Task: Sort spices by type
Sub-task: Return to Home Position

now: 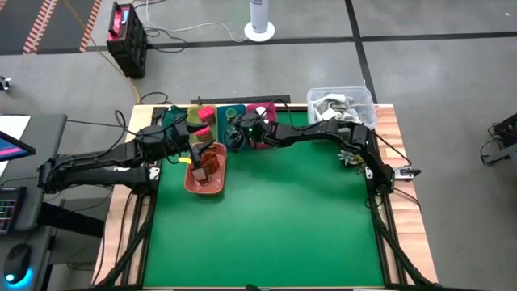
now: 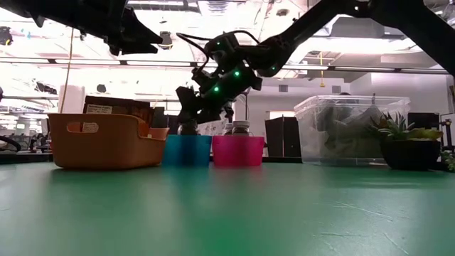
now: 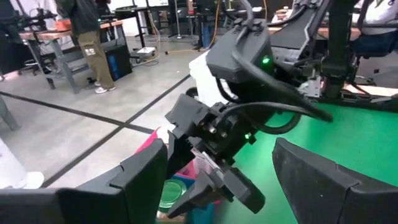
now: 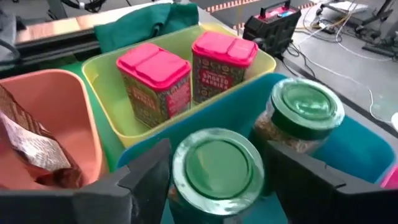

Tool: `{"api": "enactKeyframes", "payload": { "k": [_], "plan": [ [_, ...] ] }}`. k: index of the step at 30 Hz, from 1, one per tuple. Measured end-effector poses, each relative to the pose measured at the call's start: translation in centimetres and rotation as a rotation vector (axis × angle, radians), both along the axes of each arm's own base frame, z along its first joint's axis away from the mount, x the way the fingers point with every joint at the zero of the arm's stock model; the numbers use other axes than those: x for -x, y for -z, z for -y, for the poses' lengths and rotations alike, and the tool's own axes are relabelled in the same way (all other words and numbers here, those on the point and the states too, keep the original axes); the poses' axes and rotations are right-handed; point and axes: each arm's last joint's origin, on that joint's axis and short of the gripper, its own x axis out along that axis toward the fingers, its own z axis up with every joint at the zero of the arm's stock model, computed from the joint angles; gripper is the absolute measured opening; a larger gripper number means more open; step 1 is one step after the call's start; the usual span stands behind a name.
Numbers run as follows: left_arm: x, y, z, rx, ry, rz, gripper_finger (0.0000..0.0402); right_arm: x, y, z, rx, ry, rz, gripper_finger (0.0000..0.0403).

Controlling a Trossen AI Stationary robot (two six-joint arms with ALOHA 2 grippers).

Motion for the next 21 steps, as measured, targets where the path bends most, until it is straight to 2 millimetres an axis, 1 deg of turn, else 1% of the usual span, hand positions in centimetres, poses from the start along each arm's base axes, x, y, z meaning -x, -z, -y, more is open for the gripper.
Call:
{"api": "enactKeyframes", "payload": {
  "k": [2, 4, 5, 9, 11, 12, 14, 16, 19, 21],
  "plan": [
    [0.0, 0.0, 0.0, -0.01, 0.005, -0.006, 0.0276, 0.1, 0.0, 0.2, -0.007, -0.003, -0.006, 0.029],
    [0.0, 0.0, 0.0, -0.022, 0.006, -0.016, 0.0276, 0.5, -0.8, 0.3, -0.016, -0.013, -0.016, 0.0296],
    [0.0, 0.1, 0.0, -0.028, 0.006, -0.018, 0.0276, 0.7, -1.5, 0.3, -0.009, -0.019, -0.009, 0.0298],
    [0.8, 1.1, 0.2, -0.048, 0.007, -0.001, 0.0276, 2.1, -5.6, -0.3, 0.051, -0.053, -0.023, 0.0302],
    [1.4, 1.7, 0.4, -0.055, 0.007, 0.0, 0.0276, 3.2, -7.0, -0.9, 0.083, -0.075, -0.042, 0.0303],
    [1.8, 1.8, 0.5, -0.06, 0.007, 0.01, 0.0276, 3.9, -7.7, -1.3, 0.093, -0.081, -0.034, 0.0303],
    [2.5, 1.9, 0.7, -0.06, 0.013, 0.023, 0.0276, 5.7, -8.5, -2.0, 0.105, -0.092, -0.043, 0.0303],
    [3.2, 1.8, 1.0, -0.045, 0.044, 0.04, 0.0276, 7.7, -9.1, -2.6, 0.108, -0.094, -0.033, 0.0303],
    [4.1, 1.7, 1.5, -0.009, 0.108, 0.07, 0.0276, 11.0, -8.9, -3.8, 0.091, -0.084, 0.011, 0.0303],
    [4.6, 1.4, 1.9, 0.003, 0.167, 0.099, 0.0276, 13.0, -8.2, -5.0, 0.071, -0.086, 0.039, 0.0303]
  ]
}}
